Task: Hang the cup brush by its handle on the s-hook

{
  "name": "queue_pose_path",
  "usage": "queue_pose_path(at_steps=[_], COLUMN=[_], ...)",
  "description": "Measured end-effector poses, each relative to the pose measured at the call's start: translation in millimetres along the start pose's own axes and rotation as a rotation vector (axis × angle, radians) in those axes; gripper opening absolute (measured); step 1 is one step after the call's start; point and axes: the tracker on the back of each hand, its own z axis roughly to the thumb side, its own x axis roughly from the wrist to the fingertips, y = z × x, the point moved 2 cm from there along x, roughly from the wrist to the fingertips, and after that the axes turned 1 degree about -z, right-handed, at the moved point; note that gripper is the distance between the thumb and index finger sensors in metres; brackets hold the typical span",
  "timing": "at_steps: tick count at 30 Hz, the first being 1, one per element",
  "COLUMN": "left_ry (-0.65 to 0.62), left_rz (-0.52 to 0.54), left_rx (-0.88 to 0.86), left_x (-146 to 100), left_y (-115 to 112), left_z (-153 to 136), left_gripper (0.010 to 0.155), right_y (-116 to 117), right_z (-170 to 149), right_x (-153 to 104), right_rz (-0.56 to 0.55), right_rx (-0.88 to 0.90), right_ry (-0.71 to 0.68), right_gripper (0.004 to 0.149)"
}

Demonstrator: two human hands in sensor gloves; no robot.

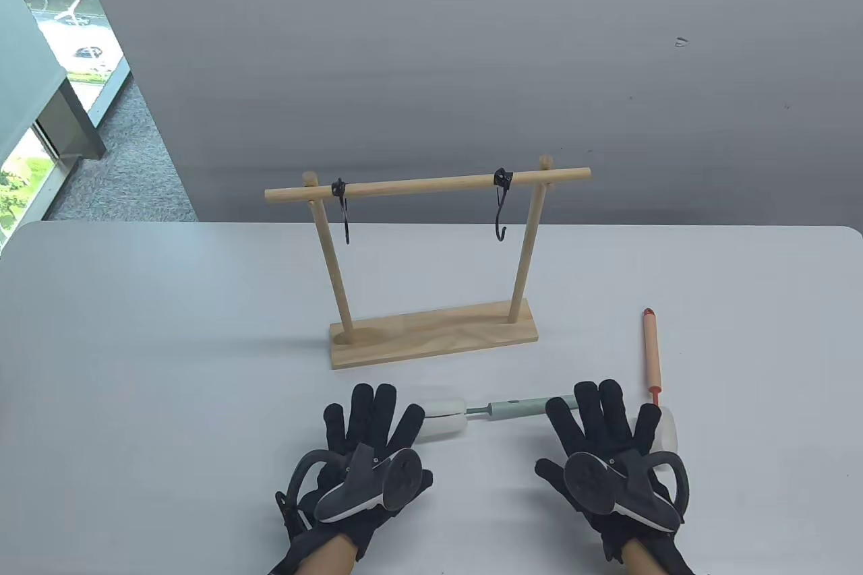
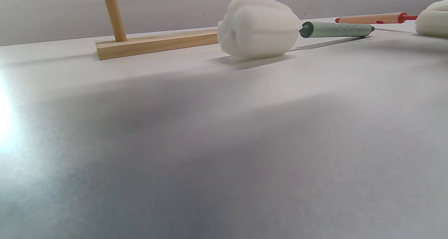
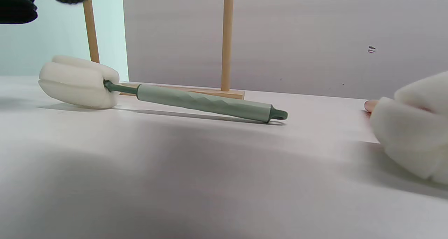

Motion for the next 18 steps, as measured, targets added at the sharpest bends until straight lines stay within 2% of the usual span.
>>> queue_pose_path(at_steps=[18], left_ry=[-0.011], left_rz=[0.044], left_rx=[-0.081], left_x=[2.7], left_y=[5.6], left_z=[-2.8], left_gripper=[0.083], right_y=[-0.4], right_z=[-4.6], right_x=[-1.6], right_rz=[0.016], right_rx=[0.016], right_ry=[0.019], right_gripper=[0.08])
